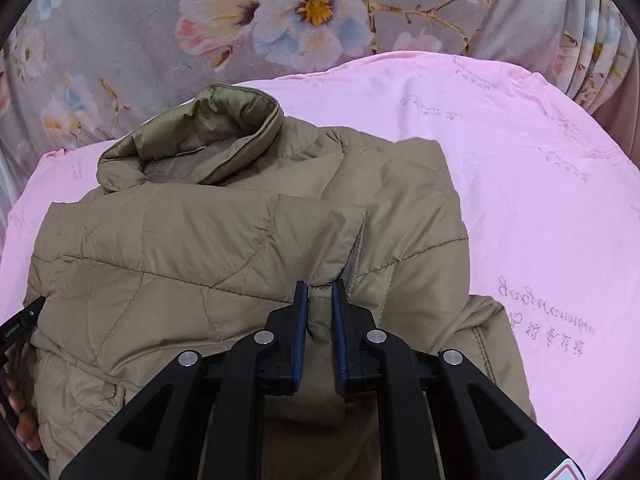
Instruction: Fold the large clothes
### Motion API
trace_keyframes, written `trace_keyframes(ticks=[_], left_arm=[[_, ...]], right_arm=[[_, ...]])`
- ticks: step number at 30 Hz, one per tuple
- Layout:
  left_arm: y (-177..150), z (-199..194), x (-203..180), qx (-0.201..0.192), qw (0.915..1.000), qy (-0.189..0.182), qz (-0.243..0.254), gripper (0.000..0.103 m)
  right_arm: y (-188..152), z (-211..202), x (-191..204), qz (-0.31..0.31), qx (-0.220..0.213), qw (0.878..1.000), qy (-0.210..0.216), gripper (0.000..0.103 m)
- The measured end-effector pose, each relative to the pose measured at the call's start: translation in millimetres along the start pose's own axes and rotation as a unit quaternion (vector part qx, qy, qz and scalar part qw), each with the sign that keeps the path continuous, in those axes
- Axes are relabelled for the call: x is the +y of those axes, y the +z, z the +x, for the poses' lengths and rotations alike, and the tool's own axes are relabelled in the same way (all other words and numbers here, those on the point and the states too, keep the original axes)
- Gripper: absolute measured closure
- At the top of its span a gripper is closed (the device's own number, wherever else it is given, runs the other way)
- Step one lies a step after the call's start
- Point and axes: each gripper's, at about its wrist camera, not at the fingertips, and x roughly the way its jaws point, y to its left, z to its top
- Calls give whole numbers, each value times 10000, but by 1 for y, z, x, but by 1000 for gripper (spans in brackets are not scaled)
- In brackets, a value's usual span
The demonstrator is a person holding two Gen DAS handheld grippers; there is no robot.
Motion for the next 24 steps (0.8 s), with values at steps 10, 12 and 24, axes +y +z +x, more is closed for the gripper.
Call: trace_keyframes(ticks=[10,12,24], left_arm=[[-19,-11,-6,-30,9991,330,273,95],[-26,-18,-3,-19,9992,304,249,95],[-33,-85,31,-240,9995,193,-30,85]], right_arm=[[-11,-6,-8,187,59,9996,190,93],[-19,-13,-10,218,56,9995,224,93],[-19,-76,-17,335,-471,9983,55,56]])
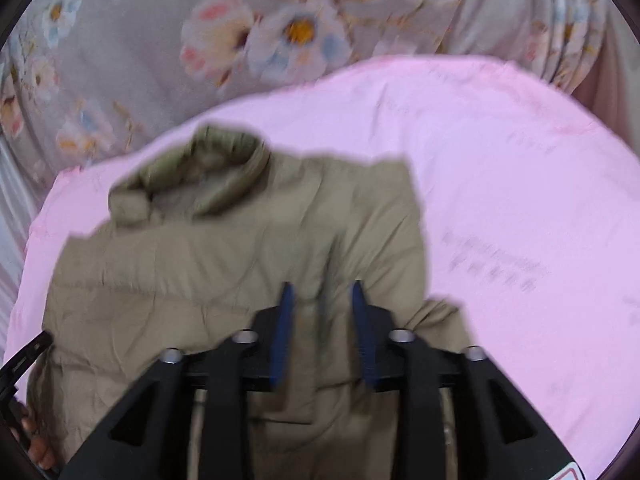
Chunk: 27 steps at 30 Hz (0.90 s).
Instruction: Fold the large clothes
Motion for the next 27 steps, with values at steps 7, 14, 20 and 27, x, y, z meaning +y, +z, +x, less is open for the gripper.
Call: trace_keyframes(ticks=[7,14,20,27], left_arm=[[67,-16,-52,-582,9969,-266,450,73],[44,89,-101,399,9942,-176,985,70],[23,99,-91,100,9947,-269,988,64],[26,101,-90,188,9946,-236,995,63]], right_arm=[[37,-1,69,-474,-33,9959,773,55],[-5,54,148,-2136,334,9749,524,67],[-11,73,96,-1623,316,9856,356,67],[-16,81,86,-1345,402,9894,381,66]])
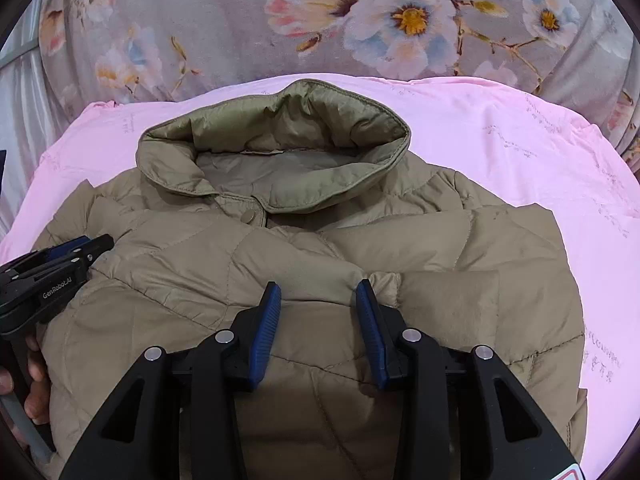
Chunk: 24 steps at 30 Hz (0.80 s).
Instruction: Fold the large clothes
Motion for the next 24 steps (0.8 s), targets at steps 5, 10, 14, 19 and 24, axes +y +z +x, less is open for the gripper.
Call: trace_keyframes(ticks=[5,10,14,19,24], left_arm=[[-1,2,-4,26,9999,89,62,63],[0,2,-6,42,9998,146,101,63],[0,2,-7,48,9998,155,109,63],[2,0,-1,32,10000,-52,-11,59],[14,-24,18,57,9967,-685,-420,51]], right_arm=[[0,2,-2,34,30,10000,29,66],[0,4,-3,60,46,10000,62,65],[0,5,-5,127,68,9998,137,65],[1,6,-10,261,74,9991,330,63],[11,-13,-22,673,107,9953,682,57]])
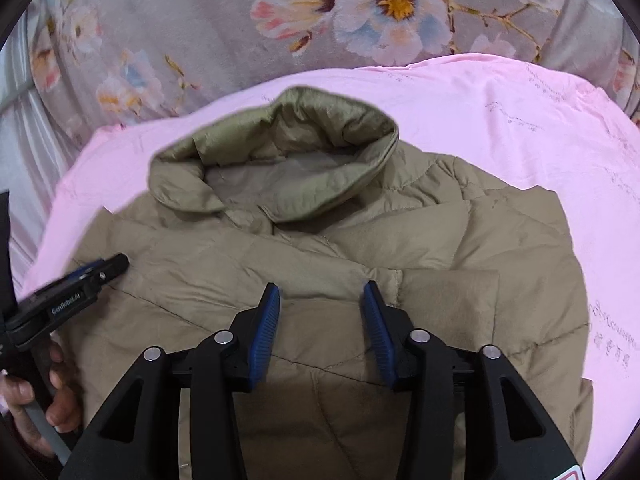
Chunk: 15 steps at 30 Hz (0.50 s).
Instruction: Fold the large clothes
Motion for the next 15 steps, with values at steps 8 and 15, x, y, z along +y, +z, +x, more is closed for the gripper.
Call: trace_keyframes(ticks=[8,15], left_arm=[[67,14,-17,544,9878,-1114,-938,31],[51,58,-24,1043,9764,-1313,-1359,95]], right_arm=[[45,20,-31,1366,164,9874,776,52],[48,49,-39,1680,260,9809,944,97]])
